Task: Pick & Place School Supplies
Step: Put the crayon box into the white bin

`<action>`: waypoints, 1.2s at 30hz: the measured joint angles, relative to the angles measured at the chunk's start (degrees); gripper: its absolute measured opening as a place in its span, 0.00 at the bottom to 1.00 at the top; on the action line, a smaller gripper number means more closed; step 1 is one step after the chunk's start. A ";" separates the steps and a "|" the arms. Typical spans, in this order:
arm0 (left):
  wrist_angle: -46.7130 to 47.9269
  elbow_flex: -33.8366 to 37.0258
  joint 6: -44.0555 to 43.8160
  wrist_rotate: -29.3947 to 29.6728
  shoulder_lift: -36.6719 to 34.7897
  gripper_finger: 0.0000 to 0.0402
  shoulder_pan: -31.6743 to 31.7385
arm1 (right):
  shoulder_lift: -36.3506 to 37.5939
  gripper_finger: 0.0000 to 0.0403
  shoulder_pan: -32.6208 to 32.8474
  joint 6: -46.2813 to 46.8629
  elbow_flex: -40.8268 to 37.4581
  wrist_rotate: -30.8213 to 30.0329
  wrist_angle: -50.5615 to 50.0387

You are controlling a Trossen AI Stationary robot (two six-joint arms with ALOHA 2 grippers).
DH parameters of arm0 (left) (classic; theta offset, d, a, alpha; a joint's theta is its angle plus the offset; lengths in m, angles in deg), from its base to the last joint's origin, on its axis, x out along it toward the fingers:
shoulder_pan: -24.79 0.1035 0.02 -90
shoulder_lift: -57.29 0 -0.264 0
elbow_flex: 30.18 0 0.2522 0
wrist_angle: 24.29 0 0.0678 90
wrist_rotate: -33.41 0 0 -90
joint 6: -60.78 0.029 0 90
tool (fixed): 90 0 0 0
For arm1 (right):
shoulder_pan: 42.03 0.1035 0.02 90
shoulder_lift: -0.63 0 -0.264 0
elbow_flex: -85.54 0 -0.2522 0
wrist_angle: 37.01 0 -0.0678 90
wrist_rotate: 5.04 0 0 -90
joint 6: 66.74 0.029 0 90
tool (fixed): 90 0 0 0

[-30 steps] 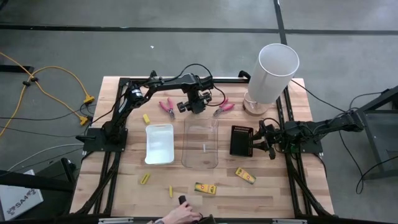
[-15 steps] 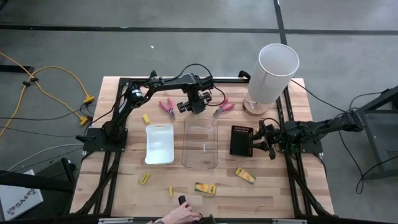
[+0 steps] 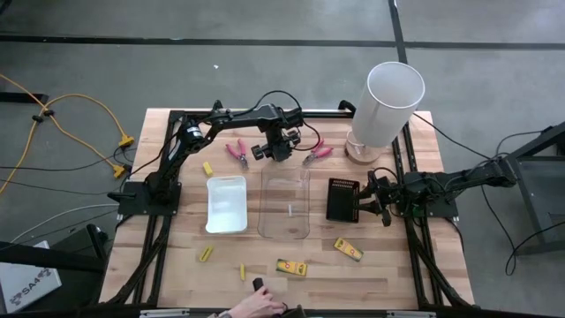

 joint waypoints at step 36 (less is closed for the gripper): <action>2.58 -0.02 -3.72 7.31 -10.06 0.38 -2.12 | 0.00 0.34 -0.02 0.00 0.02 0.00 0.04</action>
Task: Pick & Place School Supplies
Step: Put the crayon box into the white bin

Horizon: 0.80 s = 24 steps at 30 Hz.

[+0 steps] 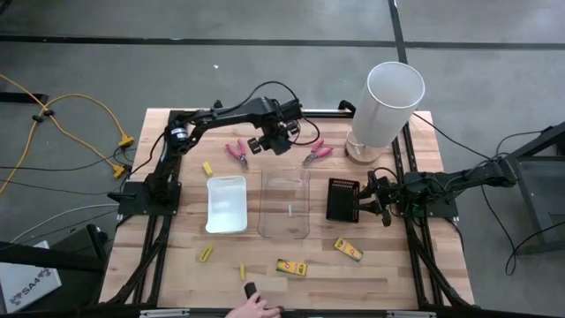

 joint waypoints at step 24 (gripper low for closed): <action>3.08 -0.09 -6.99 3.96 -6.25 0.38 -10.58 | 0.00 0.34 0.00 0.02 -0.02 0.00 0.00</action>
